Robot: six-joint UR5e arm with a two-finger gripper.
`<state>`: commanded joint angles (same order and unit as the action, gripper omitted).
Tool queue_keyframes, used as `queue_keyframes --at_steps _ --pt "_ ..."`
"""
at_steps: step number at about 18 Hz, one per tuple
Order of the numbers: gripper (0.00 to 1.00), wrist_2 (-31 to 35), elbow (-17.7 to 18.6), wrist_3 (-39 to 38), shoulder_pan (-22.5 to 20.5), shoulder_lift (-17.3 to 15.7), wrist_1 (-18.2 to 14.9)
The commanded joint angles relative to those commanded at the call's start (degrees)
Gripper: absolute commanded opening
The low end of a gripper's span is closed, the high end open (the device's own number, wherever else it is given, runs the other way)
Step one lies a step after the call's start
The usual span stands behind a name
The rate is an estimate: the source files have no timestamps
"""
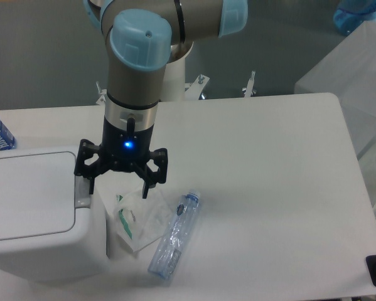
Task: Open the trash can
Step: 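Push the lid edge down to swing the lid open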
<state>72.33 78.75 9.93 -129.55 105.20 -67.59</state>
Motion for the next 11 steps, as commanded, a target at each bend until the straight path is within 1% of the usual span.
queue_keyframes --at_steps 3,11 --pt "1.00 0.1 0.1 0.1 0.7 0.0 0.0" --pt "1.00 0.1 0.1 0.0 1.0 0.1 0.0"
